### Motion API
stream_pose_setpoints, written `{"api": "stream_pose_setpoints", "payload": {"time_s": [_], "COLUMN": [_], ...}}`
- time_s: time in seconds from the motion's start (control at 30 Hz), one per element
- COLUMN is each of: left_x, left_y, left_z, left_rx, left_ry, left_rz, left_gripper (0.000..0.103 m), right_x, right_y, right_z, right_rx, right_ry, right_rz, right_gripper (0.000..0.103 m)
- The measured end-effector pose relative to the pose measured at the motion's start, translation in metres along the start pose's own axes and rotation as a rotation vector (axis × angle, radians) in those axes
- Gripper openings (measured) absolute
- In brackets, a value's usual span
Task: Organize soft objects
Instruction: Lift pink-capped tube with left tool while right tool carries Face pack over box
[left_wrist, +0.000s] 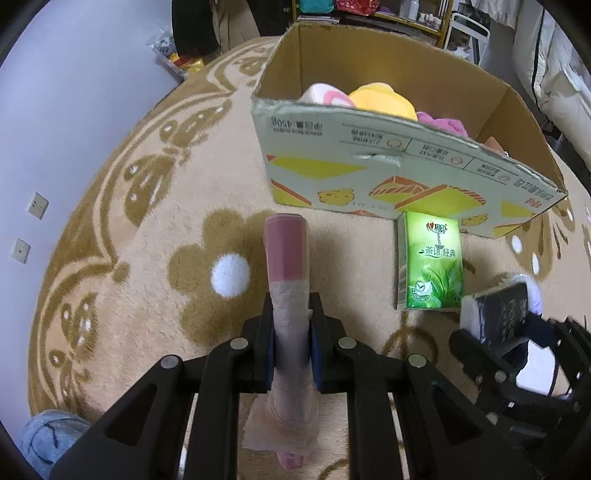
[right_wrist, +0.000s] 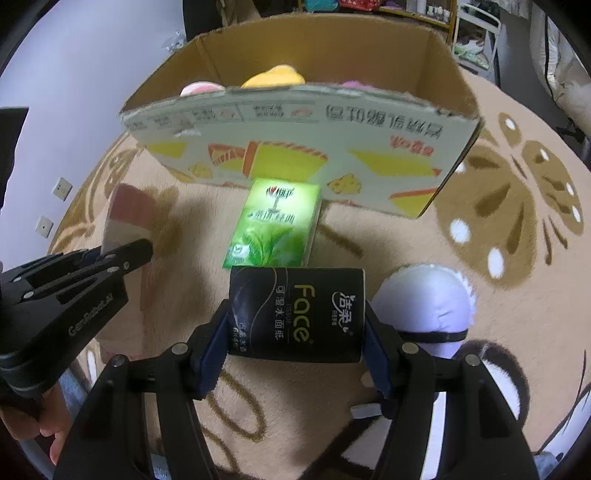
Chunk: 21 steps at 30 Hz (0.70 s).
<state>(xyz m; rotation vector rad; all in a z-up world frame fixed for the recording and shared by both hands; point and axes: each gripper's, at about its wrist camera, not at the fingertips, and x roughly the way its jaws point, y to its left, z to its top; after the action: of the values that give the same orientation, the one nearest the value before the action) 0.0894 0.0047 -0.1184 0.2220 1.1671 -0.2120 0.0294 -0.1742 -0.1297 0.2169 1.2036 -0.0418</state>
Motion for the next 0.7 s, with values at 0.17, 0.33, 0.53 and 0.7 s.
{"api": "stream_pose_setpoints", "payload": {"time_s": [0.17, 0.33, 0.53, 0.7], "left_x": [-0.023, -0.044, -0.062, -0.078], "left_y": [-0.009, -0.013, -0.005, 0.002], "left_z": [0.001, 0.005, 0.014, 0.023], "left_rx": [0.036, 0.044, 0.025, 0.005], "left_ry": [-0.074, -0.134, -0.208, -0.276], "left_rz": [0.013, 0.023, 0.017, 0.023], "left_gripper": [0.014, 0.014, 0.014, 0.014], "right_x": [-0.014, -0.032, -0.057, -0.087], "right_y": [-0.009, -0.015, -0.018, -0.015], "right_z": [0.008, 0.012, 0.016, 0.018], "right_rx": [0.002, 0.004, 0.012, 0.014], "right_ry": [-0.045, -0.090, -0.172, -0.312], "right_rz": [-0.011, -0.010, 0.004, -0.011], "right_gripper": [0.068, 0.068, 0.068, 0.068]}}
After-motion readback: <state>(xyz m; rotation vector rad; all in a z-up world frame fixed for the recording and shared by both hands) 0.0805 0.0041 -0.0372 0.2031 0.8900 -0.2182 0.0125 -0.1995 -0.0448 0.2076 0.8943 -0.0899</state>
